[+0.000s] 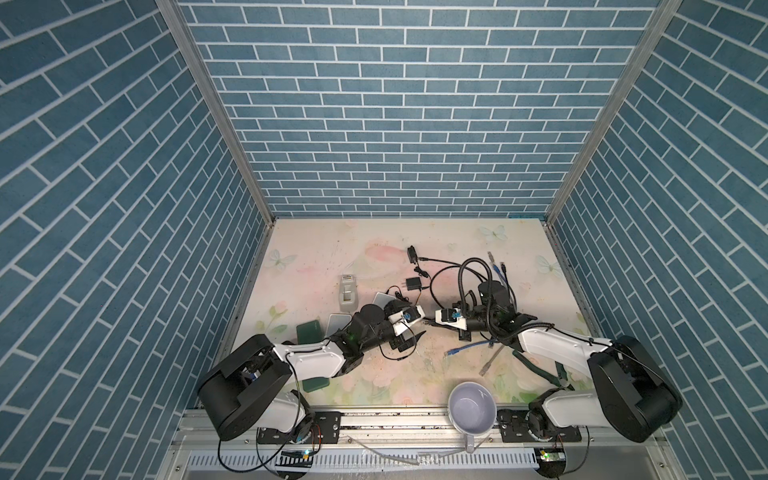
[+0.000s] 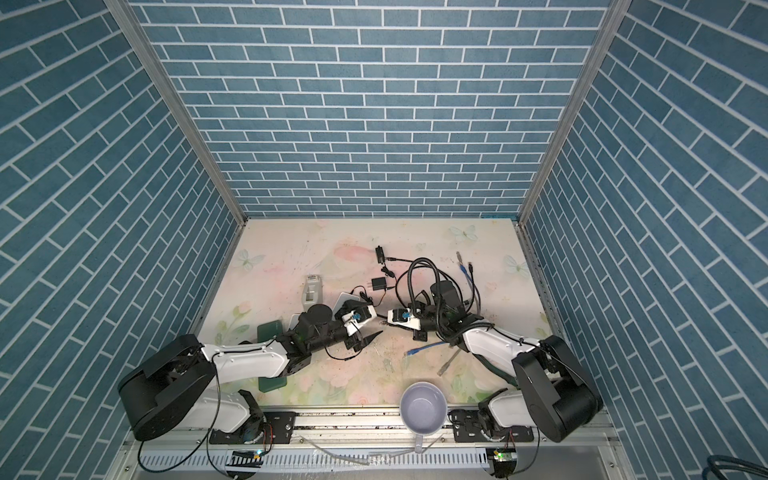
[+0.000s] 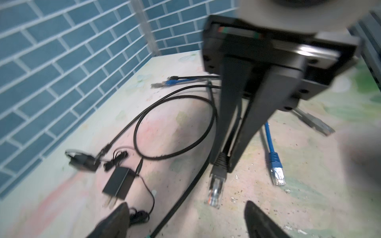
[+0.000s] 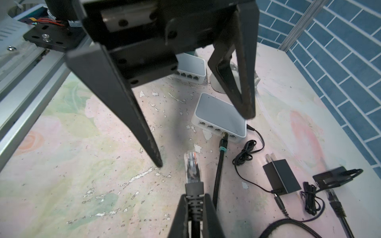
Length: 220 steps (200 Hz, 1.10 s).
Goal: Insert the plug into the switch port
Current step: 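Align the black plug with a front port of the router with the right gripper, then push the black plug into the port beside the teal-banded plug with the right gripper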
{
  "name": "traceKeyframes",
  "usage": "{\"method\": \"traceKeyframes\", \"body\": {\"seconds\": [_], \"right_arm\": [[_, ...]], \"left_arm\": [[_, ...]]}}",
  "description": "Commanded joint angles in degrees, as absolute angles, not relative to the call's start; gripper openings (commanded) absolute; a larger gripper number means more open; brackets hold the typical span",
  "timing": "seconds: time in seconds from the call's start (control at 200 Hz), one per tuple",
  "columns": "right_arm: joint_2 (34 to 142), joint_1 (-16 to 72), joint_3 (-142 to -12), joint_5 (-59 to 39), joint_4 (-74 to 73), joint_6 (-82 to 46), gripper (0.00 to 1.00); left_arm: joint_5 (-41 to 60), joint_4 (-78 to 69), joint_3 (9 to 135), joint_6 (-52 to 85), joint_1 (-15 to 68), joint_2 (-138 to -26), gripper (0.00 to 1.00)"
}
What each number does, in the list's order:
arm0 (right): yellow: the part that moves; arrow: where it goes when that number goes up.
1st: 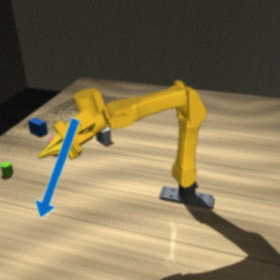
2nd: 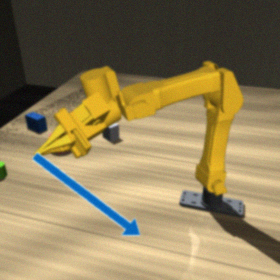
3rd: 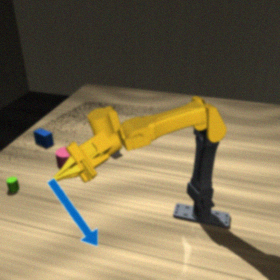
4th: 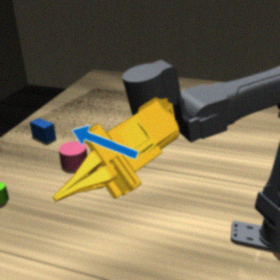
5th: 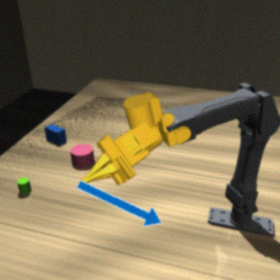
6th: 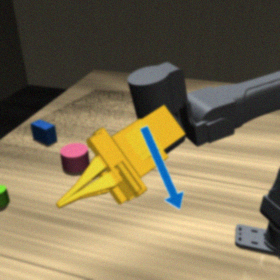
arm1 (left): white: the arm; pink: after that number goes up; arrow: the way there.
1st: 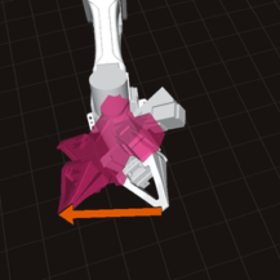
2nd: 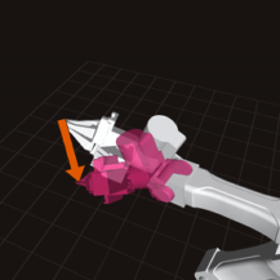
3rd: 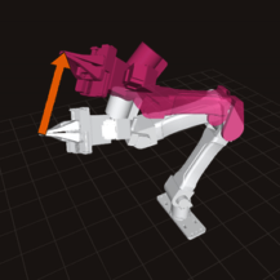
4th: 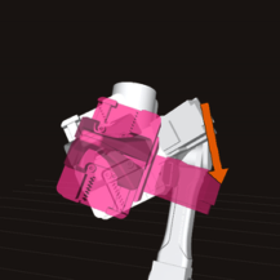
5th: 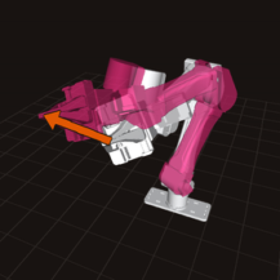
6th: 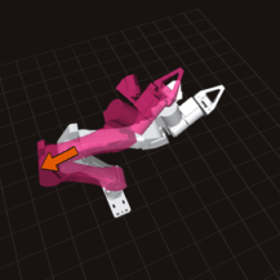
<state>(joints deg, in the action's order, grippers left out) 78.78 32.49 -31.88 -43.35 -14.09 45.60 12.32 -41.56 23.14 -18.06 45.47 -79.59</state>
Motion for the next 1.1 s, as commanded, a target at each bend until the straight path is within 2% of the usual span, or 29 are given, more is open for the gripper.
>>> {"method": "traceKeyframes", "body": {"seconds": [0.0, 0.135, 0.375, 0.77, 1.095], "right_arm": [[81.28, 34.28, -35.83, -36.45, -13.32, 41.03, 0.0], [84.94, 37.22, -36.58, -30.82, -18.15, 37.07, 0.0], [93.34, 42.93, -39.77, -23.01, -23.1, 30.27, 0.0], [101.6, 48.23, -44.53, -18.43, -26.27, 24.7, 0.0], [105.07, 49.0, -46.23, -16.66, -26.6, 22.97, 0.0]], "left_arm": [[5.64, -37.93, 24.52, -1.07, 40.45, -74.52, 1.0], [2.81, -17.24, 30.4, 6.02, 36.1, -71.19, 1.0], [-3.59, -6.78, 32.23, 11.33, 34.25, -72.62, 0.99], [-0.14, -13.68, 31.99, 19.49, 30.54, -81.65, 0.99], [6.35, -20.8, 33.47, 22.82, 29.18, -88.29, 0.81]]}}
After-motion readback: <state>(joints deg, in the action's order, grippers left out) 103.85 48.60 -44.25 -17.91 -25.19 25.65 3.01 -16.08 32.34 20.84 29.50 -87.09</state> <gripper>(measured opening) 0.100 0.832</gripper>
